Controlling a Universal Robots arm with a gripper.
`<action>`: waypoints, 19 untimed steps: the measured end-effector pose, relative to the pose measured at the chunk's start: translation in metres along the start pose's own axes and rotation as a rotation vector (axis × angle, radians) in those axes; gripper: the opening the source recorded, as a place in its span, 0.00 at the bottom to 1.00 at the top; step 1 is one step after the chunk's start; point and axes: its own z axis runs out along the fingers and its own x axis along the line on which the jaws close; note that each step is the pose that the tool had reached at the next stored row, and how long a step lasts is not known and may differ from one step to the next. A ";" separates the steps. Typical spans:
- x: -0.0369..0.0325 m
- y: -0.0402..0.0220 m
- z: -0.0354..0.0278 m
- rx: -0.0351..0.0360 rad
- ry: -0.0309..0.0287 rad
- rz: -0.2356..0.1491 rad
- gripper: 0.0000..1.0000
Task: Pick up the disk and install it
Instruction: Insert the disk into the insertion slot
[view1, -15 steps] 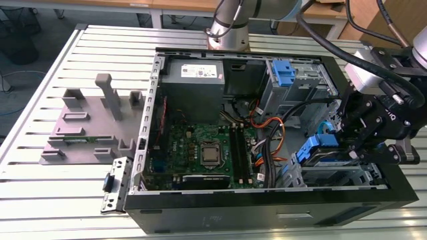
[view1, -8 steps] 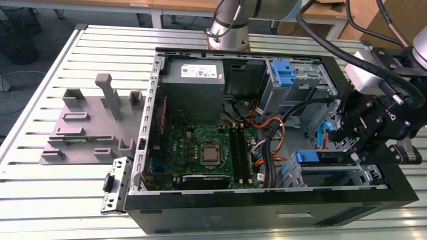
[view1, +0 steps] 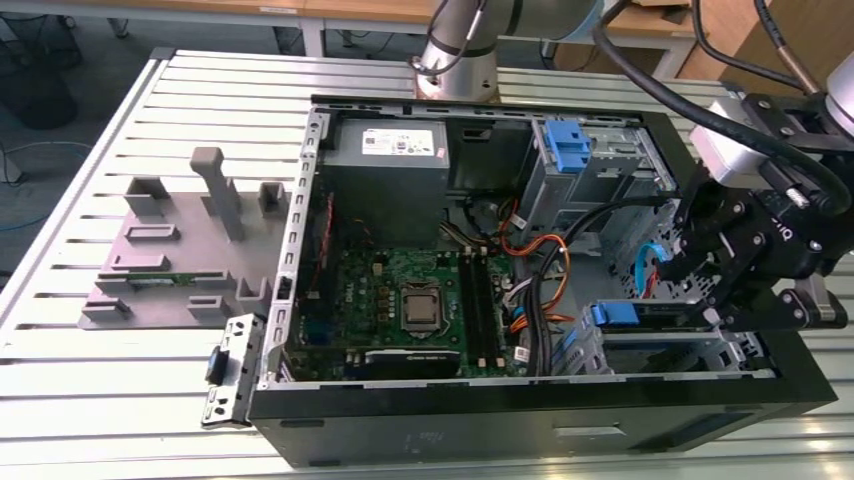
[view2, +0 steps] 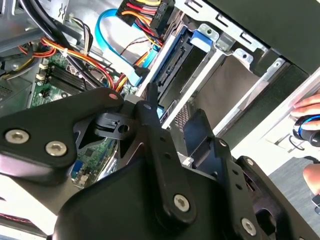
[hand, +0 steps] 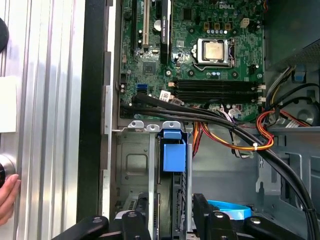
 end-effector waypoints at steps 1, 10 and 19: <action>0.0000 0.0001 -0.0010 0.0000 0.0001 0.000 0.48; -0.0001 0.0003 -0.0043 0.0000 0.0000 0.000 0.48; -0.0011 0.0007 -0.0050 0.0000 -0.0001 0.000 0.48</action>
